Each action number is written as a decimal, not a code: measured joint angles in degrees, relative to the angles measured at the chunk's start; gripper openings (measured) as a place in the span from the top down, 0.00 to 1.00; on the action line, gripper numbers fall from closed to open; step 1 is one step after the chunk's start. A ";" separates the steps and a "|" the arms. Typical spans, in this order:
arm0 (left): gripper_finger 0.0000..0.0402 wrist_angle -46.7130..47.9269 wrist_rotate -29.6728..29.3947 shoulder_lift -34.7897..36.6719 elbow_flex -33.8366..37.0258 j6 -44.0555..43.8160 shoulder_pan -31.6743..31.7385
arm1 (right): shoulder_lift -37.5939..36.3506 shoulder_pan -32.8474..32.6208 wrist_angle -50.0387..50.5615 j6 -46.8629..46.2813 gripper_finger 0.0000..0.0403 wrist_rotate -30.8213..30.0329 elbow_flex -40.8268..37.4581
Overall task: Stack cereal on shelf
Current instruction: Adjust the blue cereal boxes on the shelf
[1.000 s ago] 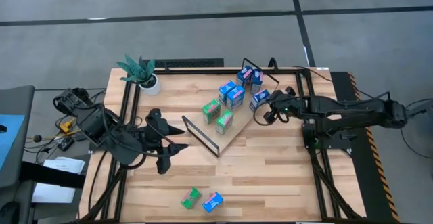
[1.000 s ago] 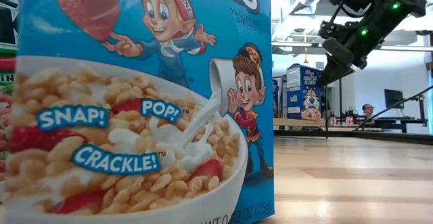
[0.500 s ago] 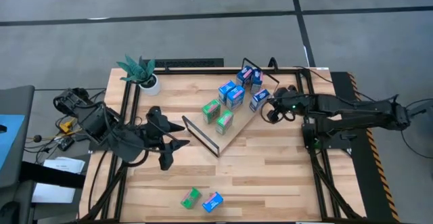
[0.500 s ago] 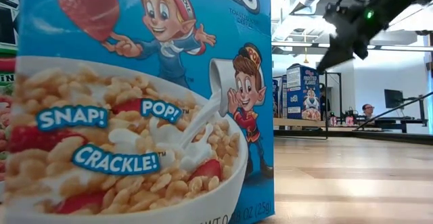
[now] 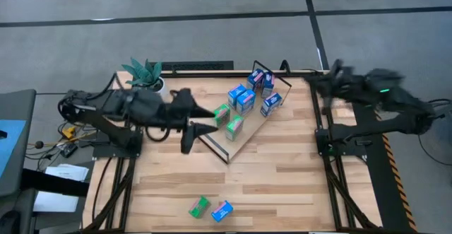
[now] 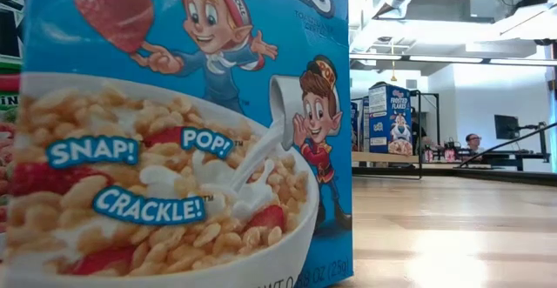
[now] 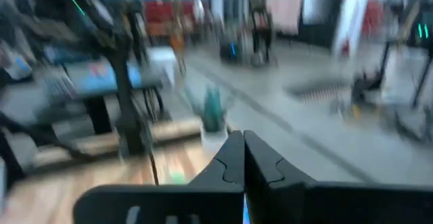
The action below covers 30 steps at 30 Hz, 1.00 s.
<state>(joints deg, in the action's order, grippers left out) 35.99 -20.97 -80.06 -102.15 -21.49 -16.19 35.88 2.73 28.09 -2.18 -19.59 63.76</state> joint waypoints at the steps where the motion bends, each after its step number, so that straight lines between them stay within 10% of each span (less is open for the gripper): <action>1: 0.47 -0.20 2.18 -0.04 0.00 1.22 1.46 | -0.48 -0.35 0.04 0.82 0.97 0.17 1.95; 6: 0.47 1.56 12.50 0.03 0.00 8.87 8.06 | -3.59 -0.71 0.29 1.99 0.96 -0.47 7.02; 13: 0.47 2.81 31.04 3.57 0.02 16.19 16.65 | -3.08 -0.69 7.25 -6.59 0.97 -20.02 2.57; 19: 0.47 10.51 34.64 9.14 0.00 22.55 21.32 | 4.18 1.13 7.16 -16.94 0.96 -26.49 -7.02; 30: 0.47 16.18 36.30 15.40 -0.04 28.51 25.81 | 25.69 18.40 -3.68 -18.51 0.96 -7.10 -11.12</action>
<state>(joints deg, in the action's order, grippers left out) 52.16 15.33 -64.66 -102.19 7.03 9.62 61.58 21.14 24.42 -20.69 -26.70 52.64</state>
